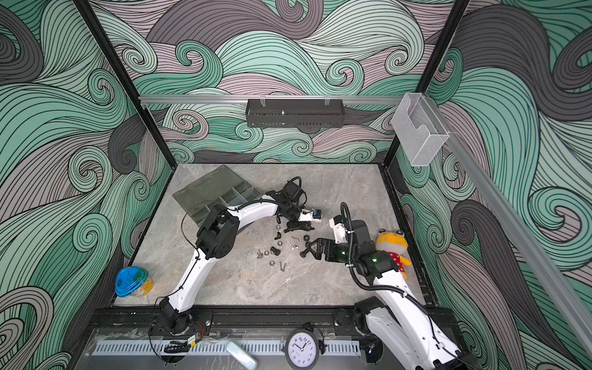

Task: Sort the screws and nuts into containers
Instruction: Pick up the nut at the center of the table.

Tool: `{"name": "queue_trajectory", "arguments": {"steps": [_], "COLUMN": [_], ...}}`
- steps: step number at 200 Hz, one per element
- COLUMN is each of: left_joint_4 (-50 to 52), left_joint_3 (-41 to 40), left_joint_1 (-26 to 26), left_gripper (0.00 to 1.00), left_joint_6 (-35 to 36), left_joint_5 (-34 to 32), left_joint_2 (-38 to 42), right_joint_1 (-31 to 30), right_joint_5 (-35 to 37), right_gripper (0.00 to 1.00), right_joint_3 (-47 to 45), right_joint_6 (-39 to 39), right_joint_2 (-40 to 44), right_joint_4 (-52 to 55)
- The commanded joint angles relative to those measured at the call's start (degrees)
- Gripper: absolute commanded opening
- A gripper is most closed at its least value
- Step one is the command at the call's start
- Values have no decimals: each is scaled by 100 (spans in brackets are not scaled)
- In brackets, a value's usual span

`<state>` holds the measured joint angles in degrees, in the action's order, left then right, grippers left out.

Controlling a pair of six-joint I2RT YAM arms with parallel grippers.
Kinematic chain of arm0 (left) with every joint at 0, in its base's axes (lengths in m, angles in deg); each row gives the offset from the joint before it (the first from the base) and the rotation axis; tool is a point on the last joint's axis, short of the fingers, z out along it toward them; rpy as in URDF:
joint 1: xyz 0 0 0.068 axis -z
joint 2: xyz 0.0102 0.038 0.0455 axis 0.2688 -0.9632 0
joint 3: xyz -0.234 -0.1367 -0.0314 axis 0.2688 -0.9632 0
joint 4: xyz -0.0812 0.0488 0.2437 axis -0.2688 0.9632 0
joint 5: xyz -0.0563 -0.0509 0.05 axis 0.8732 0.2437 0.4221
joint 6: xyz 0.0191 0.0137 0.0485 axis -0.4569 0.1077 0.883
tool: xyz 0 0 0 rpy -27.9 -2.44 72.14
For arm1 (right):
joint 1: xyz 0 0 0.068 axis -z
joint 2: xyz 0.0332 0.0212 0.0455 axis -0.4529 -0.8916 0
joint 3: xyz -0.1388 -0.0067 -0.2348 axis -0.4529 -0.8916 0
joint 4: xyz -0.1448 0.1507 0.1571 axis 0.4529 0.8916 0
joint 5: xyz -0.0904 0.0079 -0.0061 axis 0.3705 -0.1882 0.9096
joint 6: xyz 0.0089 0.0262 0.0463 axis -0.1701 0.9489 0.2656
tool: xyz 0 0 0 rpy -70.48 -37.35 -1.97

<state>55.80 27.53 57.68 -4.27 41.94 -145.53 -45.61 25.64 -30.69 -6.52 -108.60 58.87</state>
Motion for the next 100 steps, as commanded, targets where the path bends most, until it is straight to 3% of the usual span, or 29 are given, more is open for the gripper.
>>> {"name": "queue_trajectory", "arguments": {"steps": [1,50,100], "left_joint_4": [191,563,673], "left_joint_3": [226,647,654], "left_joint_1": [14,61,104], "left_gripper": [32,26,26], "left_joint_6": [200,243,377], "left_joint_5": [-90,-200,-251], "left_joint_2": [-192,-413,-404], "right_joint_1": [35,46,44], "right_joint_5": [-49,-40,-59], "right_gripper": [100,100,100], "right_joint_3": [-67,-75,-82], "right_joint_6": [-39,-25,-25], "right_joint_2": [2,26,49], "right_joint_4": [-85,-75,-79]}}
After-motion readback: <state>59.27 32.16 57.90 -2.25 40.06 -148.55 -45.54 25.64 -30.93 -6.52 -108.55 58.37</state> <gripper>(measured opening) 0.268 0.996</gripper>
